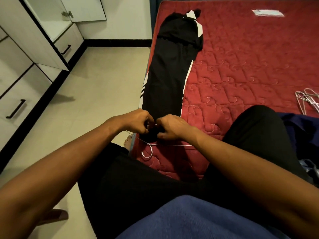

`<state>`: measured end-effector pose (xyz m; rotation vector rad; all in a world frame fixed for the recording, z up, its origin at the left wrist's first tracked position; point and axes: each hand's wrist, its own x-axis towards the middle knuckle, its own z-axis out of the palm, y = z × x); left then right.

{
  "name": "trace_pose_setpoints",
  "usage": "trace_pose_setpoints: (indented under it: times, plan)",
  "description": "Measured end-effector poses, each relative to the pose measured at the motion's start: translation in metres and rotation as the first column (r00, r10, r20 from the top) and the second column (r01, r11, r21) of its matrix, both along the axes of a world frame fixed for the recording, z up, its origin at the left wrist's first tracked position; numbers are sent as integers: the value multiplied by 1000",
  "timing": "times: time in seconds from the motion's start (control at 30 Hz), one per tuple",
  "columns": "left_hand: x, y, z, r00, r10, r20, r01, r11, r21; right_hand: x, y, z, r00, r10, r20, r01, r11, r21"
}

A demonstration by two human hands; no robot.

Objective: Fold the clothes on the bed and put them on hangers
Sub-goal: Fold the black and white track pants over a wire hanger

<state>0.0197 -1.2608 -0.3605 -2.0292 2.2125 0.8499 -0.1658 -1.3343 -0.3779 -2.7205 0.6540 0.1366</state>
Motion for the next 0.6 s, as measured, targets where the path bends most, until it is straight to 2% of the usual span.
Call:
trace_pose_setpoints:
  times: [0.1,0.2,0.27,0.33,0.43,0.47,0.53,0.6]
  plan:
    - [-1,8,-1,1000,25,4,-25,994,-102,-6,-12,0,974,-180,134,161,977,141]
    - [-1,16,-7,967,32,253,43,957,-287,-6,-21,3,923,-301,239,219,923,317]
    - [-1,18,-9,957,80,279,34,924,-382,-5,-29,9,917,-311,248,208,906,368]
    - [3,13,-6,974,106,200,-4,893,-450,-7,-42,14,949,-237,206,147,915,375]
    - [18,-1,5,970,242,-37,-235,882,-407,-8,-68,19,962,-198,187,124,929,349]
    - [22,-7,8,940,306,-152,-341,869,-357,-7,-77,21,944,-246,219,150,914,378]
    - [28,-22,13,825,426,-370,-527,817,-234,-4,-95,28,878,-388,280,211,840,500]
    - [31,-42,19,698,504,-508,-629,771,-99,0,-112,32,807,-507,304,236,747,621]
